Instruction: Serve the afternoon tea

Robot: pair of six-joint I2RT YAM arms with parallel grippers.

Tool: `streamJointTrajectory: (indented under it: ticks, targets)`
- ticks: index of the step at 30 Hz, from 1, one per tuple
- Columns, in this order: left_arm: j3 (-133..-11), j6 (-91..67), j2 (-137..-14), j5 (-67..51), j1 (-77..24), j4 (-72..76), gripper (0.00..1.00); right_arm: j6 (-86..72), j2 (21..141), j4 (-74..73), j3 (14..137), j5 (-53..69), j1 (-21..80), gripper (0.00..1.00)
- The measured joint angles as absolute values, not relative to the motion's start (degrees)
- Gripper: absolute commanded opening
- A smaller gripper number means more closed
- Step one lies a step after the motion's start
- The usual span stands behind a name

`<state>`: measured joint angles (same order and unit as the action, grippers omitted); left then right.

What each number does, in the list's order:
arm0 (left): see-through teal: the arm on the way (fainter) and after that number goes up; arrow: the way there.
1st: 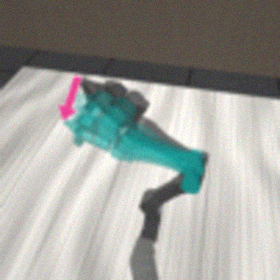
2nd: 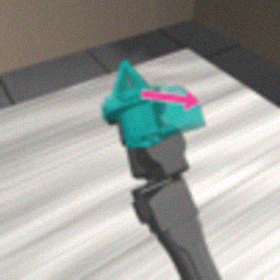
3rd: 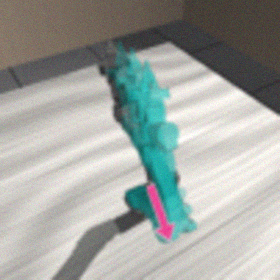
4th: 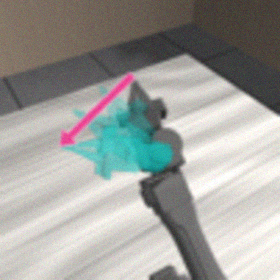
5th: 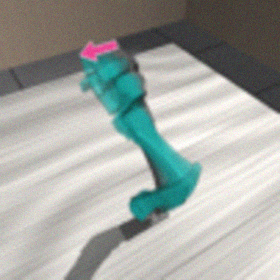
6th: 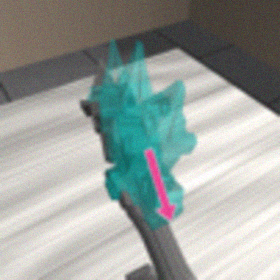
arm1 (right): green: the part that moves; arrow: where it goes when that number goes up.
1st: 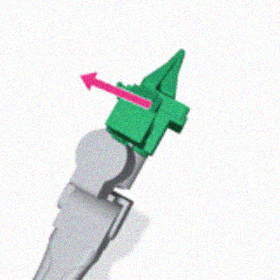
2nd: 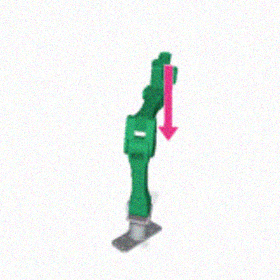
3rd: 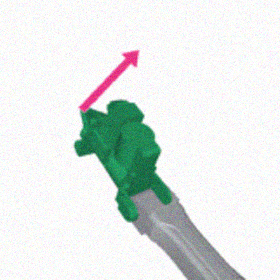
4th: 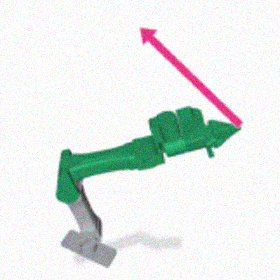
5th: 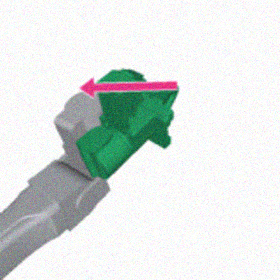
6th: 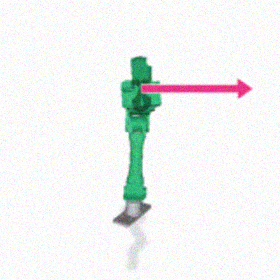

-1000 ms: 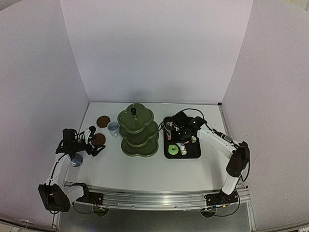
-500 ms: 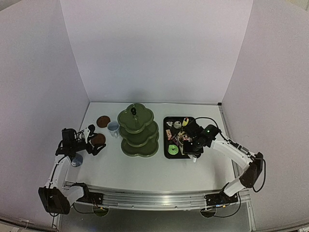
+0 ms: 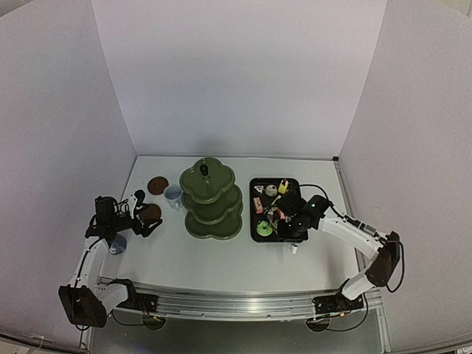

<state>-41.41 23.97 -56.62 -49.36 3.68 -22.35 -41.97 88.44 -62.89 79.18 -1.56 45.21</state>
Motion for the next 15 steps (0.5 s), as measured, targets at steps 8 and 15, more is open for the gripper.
streamJointTrajectory:
  ticks: [8, 15]
  targets:
    - [-41.41, 23.53, -56.6, -49.32, 3.68, -21.96, 1.0, -41.62, 92.53, -62.57, 79.12, -2.2, 45.21, 0.34]
    - [-41.26, 23.49, -56.37, -49.32, 3.64, -21.69, 1.0, -41.14, 92.58, -62.52, 78.4, -2.08, 45.21, 0.35]
